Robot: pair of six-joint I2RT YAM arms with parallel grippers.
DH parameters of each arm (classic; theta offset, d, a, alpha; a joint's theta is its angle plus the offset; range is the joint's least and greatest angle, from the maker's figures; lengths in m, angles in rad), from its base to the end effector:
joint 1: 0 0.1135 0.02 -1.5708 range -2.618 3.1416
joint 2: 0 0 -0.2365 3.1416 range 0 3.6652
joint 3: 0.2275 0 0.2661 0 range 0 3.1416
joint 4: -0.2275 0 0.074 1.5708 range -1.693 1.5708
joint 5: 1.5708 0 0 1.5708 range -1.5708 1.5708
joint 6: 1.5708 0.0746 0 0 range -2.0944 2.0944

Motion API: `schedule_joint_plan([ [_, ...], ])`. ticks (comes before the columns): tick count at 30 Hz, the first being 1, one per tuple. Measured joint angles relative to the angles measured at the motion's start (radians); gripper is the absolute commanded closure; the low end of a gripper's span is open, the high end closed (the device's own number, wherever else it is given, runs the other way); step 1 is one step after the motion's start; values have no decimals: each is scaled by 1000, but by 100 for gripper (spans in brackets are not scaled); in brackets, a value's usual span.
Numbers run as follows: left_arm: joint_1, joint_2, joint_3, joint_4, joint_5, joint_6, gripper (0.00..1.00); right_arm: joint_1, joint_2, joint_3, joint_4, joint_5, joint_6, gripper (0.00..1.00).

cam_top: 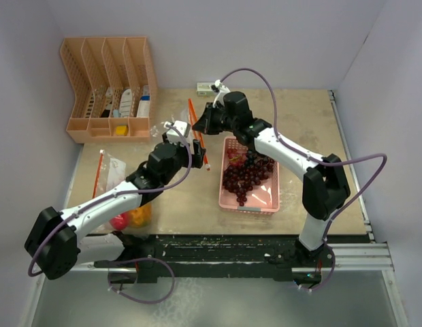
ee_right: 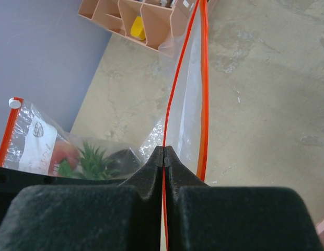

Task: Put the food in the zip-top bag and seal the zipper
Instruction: Open the zipper of the food storage bag at the center of the board.

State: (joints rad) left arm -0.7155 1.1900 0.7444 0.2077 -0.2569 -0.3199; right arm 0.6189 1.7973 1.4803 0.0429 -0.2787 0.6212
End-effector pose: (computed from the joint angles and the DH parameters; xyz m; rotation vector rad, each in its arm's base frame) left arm 0.2645 -0.2048 0.2410 0.1764 1.8210 -0.5042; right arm 0.3778 0.2943 0.2807 -0.2077 1.9766 1.0956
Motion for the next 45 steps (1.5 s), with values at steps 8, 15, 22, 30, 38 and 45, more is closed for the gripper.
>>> schedule_joint_plan([
  [8, 0, 28, -24, 56, -69, -37, 29, 16, -2, 0, -2, 0, 0, 100],
  [15, 0, 59, -27, 108, -96, -57, 42, 29, -2, 0, -3, 0, 0, 100],
  [22, 0, 64, -68, 166, -119, -64, 58, 31, -7, 0, -7, 0, 0, 100],
  [30, 0, 64, -90, 203, -130, -64, 74, 34, -38, -16, -11, 0, 0, 100],
  [38, 0, 51, -116, 227, -146, -59, 100, 37, -71, -21, -14, -1, 0, 100],
  [45, 0, 38, -126, 211, -169, -55, 100, 36, -78, -48, -15, -1, 0, 100],
])
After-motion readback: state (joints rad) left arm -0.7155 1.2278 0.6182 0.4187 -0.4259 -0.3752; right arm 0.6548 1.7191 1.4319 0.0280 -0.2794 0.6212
